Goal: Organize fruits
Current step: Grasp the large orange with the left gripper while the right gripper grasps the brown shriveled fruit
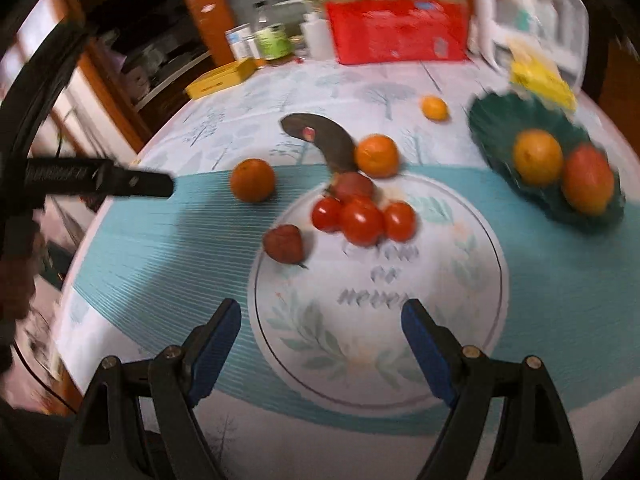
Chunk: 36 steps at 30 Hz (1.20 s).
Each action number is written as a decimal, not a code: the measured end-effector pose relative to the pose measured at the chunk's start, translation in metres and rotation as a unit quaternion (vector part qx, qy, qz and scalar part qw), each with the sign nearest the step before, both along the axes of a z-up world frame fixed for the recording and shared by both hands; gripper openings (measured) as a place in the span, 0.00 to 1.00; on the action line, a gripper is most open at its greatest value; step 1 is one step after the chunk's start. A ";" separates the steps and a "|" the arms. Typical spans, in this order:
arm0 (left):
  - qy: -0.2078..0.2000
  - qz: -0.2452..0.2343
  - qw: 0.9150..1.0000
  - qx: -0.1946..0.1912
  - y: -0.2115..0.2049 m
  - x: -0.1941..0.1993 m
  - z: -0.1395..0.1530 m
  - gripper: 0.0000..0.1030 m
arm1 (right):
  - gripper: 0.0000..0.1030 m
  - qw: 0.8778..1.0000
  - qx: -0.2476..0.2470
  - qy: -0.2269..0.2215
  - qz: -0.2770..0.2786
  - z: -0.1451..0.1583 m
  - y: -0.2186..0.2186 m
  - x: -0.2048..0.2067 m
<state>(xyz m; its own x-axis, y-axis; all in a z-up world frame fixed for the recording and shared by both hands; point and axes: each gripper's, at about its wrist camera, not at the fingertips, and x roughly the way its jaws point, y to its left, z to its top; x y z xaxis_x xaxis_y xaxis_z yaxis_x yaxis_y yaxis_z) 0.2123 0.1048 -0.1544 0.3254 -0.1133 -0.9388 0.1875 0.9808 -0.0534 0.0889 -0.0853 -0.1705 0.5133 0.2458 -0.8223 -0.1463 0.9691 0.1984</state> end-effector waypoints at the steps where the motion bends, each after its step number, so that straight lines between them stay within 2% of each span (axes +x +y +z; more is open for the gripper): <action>1: 0.003 -0.006 1.000 -0.001 -0.001 0.005 -0.002 0.74 | 0.81 1.000 -0.009 -0.008 0.007 0.000 0.005 0.000; 6: 0.019 -0.027 0.999 -0.022 -0.005 0.027 -0.011 0.76 | 0.81 0.996 -0.056 -0.039 0.049 -0.003 0.030 0.011; 12: 0.029 -0.043 0.998 -0.028 -0.015 0.046 -0.027 0.76 | 0.80 0.992 -0.073 -0.056 0.082 -0.010 0.047 0.027; 21: 0.027 -0.067 0.997 -0.023 -0.031 0.062 -0.047 0.76 | 0.54 0.992 -0.085 -0.025 0.094 -0.027 0.055 0.042; 29: 0.038 -0.080 0.996 -0.011 -0.042 0.068 -0.063 0.75 | 0.39 0.991 -0.076 -0.008 0.109 -0.033 0.054 0.052; 34: 0.045 -0.101 0.994 0.003 -0.050 0.070 -0.071 0.61 | 0.33 0.992 -0.068 -0.006 0.108 -0.034 0.047 0.054; 36: 0.048 -0.104 0.993 -0.004 -0.052 0.071 -0.073 0.53 | 0.32 0.992 -0.064 -0.008 0.110 -0.034 0.046 0.054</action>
